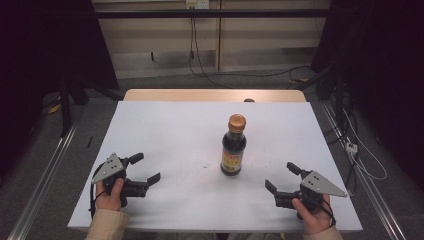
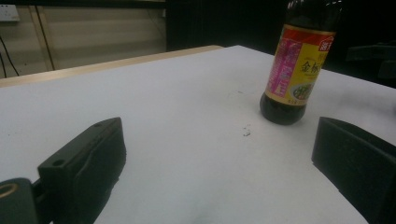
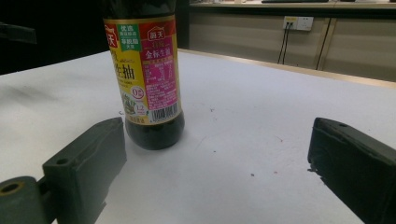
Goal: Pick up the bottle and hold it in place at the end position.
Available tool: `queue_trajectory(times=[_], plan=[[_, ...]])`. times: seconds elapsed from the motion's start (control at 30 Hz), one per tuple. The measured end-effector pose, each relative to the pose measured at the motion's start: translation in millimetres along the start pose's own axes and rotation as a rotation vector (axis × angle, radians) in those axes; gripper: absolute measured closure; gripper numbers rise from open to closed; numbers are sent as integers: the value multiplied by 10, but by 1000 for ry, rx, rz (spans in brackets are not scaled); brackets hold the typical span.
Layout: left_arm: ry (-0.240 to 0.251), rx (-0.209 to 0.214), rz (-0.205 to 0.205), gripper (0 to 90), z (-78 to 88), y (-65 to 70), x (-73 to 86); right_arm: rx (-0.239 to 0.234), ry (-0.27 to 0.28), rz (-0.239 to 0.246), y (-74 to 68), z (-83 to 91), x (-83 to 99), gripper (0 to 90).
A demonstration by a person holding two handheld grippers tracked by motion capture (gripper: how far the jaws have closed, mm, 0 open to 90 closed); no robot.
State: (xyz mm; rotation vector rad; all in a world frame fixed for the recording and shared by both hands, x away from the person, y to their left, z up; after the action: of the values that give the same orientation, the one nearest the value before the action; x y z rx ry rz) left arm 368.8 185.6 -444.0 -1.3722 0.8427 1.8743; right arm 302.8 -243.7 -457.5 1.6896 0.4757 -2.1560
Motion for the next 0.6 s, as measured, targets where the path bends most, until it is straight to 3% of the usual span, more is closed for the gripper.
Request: queue_trajectory(times=[0.33,0.4,0.6], plan=[[2,7,-3,27,-17,13,-6,-2,0,0,-8,-58,-38,11],[1,7,-3,27,-24,20,-7,-18,-11,-14,-28,-97,-45,11],[-5,12,-7,28,-43,25,-3,-54,-20,15,-138,-222,-136,33]])
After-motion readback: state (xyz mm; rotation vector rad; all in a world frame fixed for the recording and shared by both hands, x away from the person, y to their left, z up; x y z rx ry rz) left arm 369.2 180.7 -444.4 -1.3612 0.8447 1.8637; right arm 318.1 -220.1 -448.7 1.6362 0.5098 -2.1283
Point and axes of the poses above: each handheld gripper's, and its own axes: z roughly backward along the jaws, x roughly out of its underside, y roughly to its right, the point moved 6 cm from there along -z, roughly forward along the jaws, and after that the axes turned 2 degrees about x, right-handed, at the moved point
